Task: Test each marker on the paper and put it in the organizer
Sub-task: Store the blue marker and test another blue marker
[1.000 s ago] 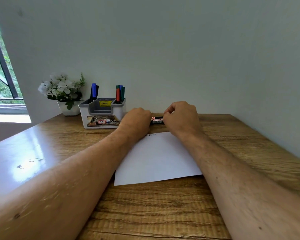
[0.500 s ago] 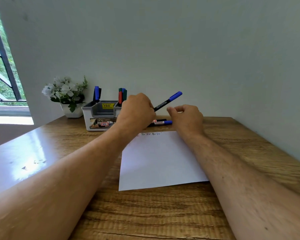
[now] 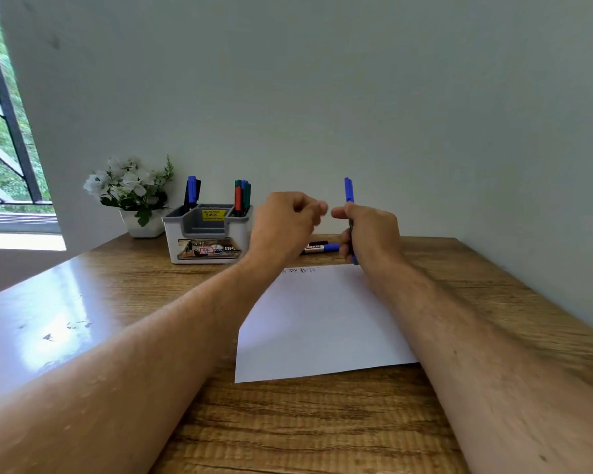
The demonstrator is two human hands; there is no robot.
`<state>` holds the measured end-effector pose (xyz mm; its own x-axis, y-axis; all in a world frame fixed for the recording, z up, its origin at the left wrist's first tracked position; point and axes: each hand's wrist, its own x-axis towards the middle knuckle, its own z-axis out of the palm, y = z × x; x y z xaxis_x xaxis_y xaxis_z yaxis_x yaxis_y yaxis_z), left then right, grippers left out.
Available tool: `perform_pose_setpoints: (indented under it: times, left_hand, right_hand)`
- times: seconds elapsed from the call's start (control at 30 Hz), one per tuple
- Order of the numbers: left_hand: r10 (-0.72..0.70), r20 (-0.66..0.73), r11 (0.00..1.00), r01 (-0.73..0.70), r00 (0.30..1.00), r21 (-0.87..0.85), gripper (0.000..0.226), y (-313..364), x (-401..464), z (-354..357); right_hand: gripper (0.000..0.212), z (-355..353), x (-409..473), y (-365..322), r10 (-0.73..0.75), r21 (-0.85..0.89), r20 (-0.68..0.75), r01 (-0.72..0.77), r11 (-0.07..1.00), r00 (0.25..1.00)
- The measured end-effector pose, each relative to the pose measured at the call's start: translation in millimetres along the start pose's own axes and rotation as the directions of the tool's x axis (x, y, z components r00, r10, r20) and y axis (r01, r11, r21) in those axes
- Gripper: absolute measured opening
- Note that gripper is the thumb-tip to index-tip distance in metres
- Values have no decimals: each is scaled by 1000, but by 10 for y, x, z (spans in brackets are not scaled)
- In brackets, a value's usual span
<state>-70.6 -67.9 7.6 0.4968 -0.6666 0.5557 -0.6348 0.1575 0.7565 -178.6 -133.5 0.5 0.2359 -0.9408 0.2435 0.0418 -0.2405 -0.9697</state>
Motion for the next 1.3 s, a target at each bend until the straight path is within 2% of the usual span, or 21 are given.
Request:
perform_pose_setpoints:
  times: [0.13, 0.27, 0.33, 0.47, 0.67, 0.83, 0.97, 1.13, 1.2, 1.3]
  left_hand:
    - [-100, -41, 937, 80, 994, -340, 16, -20, 65, -65]
    - [-197, 63, 809, 199, 978, -553, 22, -74, 87, -94]
    - [-202, 118, 752, 231, 972, -617, 22, -104, 96, -121]
    - [-165, 224, 659, 276, 961, -700, 23, -152, 121, -177]
    - [-113, 308, 513, 320, 945, -797, 25, -164, 120, -258]
    - [-80, 328, 499, 323, 941, -804, 24, -172, 134, -286]
    - [-84, 265, 454, 274, 961, -848, 22, -154, 156, -285]
    - [-111, 213, 502, 240, 971, -831, 20, -166, 160, -226]
    - [-151, 157, 533, 214, 976, -819, 19, -178, 176, -216]
    - [-198, 103, 528, 195, 975, -827, 20, -192, 226, -257]
  right_hand:
    - [27, 47, -99, 3, 33, 22, 213, -39, 999, 977]
    - [30, 78, -125, -21, 67, -136, 262, -32, 990, 963]
    - [30, 63, -117, -32, 81, -120, 289, -48, 992, 954]
    - [34, 60, -104, -8, 113, 35, 373, -135, 990, 921]
    - [37, 51, -111, 14, 73, 159, 499, -174, 972, 863]
    - [37, 51, -139, -51, 51, 187, 508, -169, 968, 860]
    - [43, 16, -155, -93, 65, 86, 478, -120, 989, 876]
    - [47, -8, -137, -94, 125, -21, 455, -130, 991, 882]
    - [44, -36, -119, -94, 151, -56, 459, -141, 988, 876]
    - [38, -120, -71, -93, 192, -105, 480, -162, 981, 856]
